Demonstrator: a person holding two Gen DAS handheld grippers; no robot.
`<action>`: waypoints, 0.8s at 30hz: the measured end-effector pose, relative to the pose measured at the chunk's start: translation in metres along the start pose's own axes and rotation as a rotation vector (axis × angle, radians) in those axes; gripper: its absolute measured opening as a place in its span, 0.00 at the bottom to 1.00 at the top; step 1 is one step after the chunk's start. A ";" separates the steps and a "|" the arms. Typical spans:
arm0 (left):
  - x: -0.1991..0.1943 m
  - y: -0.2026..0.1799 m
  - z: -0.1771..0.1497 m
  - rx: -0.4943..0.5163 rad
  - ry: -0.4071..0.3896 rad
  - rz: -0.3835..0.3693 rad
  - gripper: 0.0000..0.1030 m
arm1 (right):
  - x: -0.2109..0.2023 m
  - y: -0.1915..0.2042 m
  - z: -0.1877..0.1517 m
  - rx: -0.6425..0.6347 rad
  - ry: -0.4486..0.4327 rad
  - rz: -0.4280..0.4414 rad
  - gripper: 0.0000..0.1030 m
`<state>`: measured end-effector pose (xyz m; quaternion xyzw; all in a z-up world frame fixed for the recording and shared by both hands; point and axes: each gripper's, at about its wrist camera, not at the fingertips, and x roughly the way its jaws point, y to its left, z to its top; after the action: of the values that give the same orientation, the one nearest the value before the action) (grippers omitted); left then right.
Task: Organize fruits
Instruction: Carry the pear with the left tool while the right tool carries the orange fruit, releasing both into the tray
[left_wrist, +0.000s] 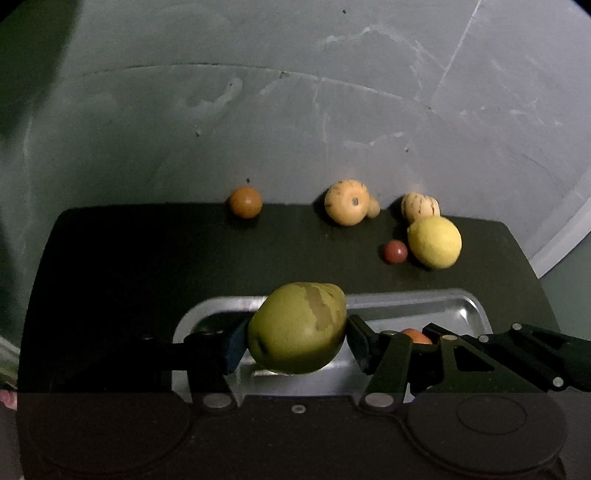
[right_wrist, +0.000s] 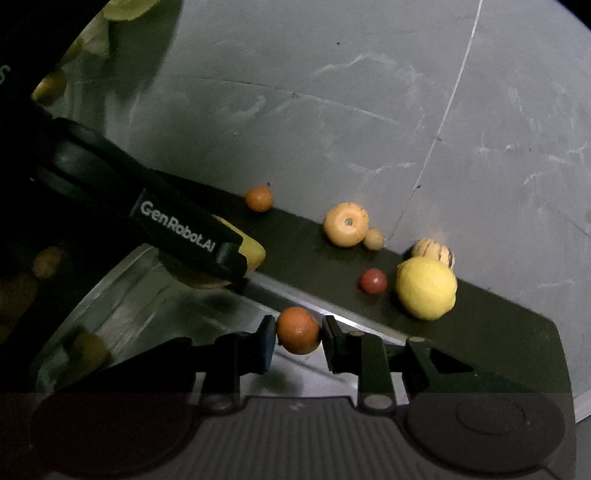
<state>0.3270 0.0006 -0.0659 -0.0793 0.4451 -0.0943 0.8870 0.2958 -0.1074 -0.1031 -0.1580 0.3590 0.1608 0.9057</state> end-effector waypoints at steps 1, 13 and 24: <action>-0.002 0.001 -0.003 0.002 0.003 -0.002 0.57 | -0.002 0.003 -0.002 0.003 0.004 0.005 0.29; -0.019 0.011 -0.036 0.009 0.044 -0.004 0.56 | -0.018 0.036 -0.024 0.021 0.053 0.055 0.29; -0.028 0.010 -0.049 0.030 0.057 -0.020 0.56 | -0.028 0.051 -0.034 0.037 0.082 0.075 0.29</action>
<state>0.2719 0.0145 -0.0752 -0.0680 0.4678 -0.1121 0.8740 0.2354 -0.0803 -0.1163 -0.1344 0.4042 0.1812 0.8864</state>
